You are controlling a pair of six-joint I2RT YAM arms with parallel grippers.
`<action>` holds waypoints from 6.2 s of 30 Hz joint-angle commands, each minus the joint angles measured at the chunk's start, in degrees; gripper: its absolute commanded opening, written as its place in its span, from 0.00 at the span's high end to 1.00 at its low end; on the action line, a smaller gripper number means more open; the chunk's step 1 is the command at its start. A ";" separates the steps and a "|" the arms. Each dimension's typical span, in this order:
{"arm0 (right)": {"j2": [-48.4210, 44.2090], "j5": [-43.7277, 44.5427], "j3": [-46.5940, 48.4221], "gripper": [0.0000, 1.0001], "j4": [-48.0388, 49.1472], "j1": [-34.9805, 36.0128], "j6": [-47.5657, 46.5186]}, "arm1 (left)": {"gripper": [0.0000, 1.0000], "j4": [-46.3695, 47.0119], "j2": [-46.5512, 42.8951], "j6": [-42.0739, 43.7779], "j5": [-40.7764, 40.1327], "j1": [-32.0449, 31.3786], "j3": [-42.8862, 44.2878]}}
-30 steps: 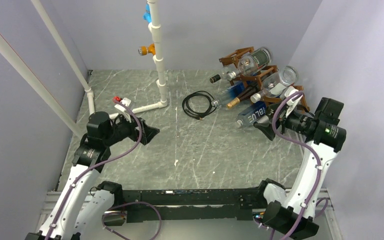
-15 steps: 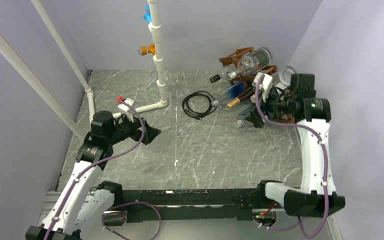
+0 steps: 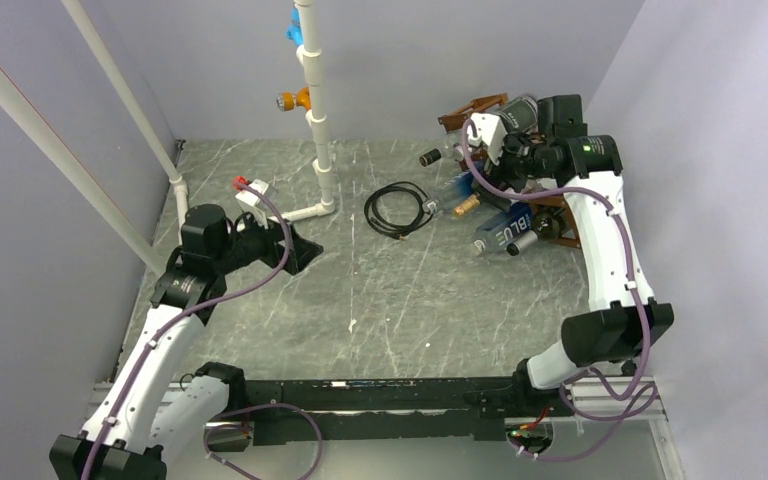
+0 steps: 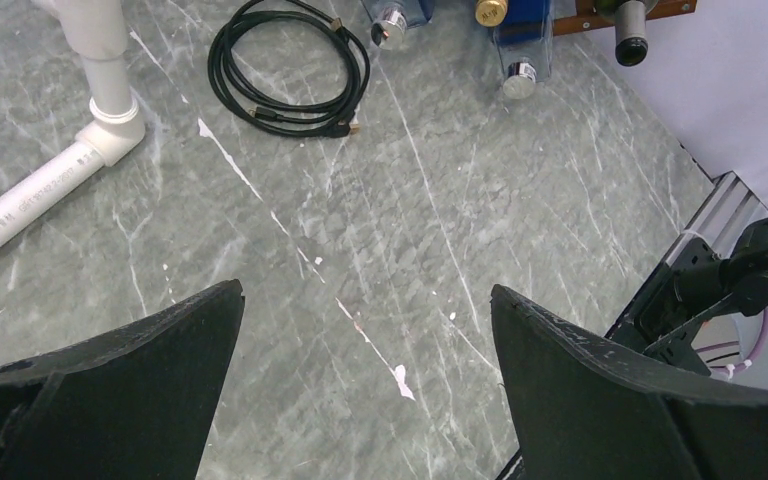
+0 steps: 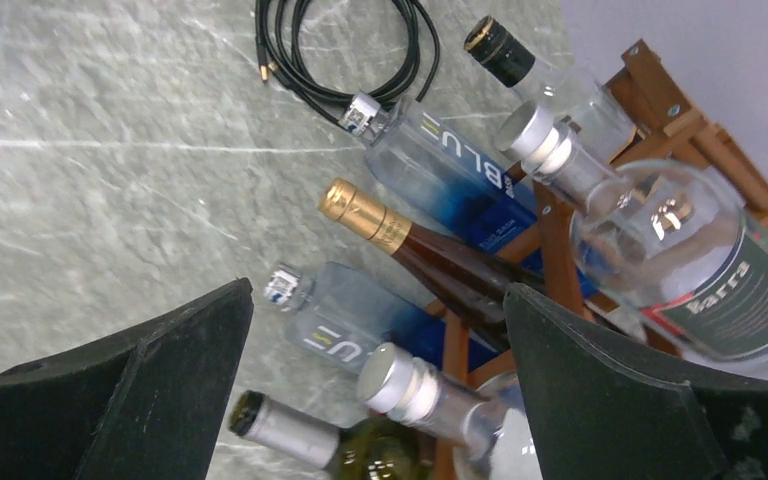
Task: Take the wine bottle off the wine rack
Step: Pick up the wine bottle from the wine rack.
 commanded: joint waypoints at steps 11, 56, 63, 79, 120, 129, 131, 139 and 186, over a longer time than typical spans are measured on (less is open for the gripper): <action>8.72 -2.25 9.29 0.00 2.87 1.03 -21.49 | 0.00 2.14 -0.91 2.41 -2.05 0.32 -1.32; 28.57 5.45 19.36 0.22 5.51 0.32 -43.46 | 0.00 2.88 -2.15 2.38 -0.18 2.74 -1.79; 29.46 5.12 19.33 0.28 6.39 0.28 -43.77 | 0.01 3.14 -1.89 2.09 0.55 3.28 -1.92; 30.82 5.30 18.53 0.33 7.78 0.41 -46.00 | 0.00 3.90 -1.47 1.39 2.01 4.45 -2.14; 25.65 -1.44 20.18 1.00 7.26 0.68 -46.77 | 0.01 6.22 -0.65 -0.72 6.14 6.86 -2.64; 24.12 -2.41 19.85 1.00 10.80 0.69 -42.18 | 0.01 6.14 -0.75 -0.73 6.07 7.00 -2.67; 23.90 -2.70 20.06 1.00 11.28 0.71 -41.32 | 0.01 6.11 -0.83 -0.73 6.07 7.00 -2.71; 23.44 -4.78 20.78 1.00 12.44 0.71 -37.74 | 0.01 6.22 -1.09 -0.78 6.25 7.08 -2.75; 21.52 -14.79 25.14 1.00 30.90 -4.51 2.16 | 0.01 6.22 -1.32 -0.96 6.25 7.26 -2.93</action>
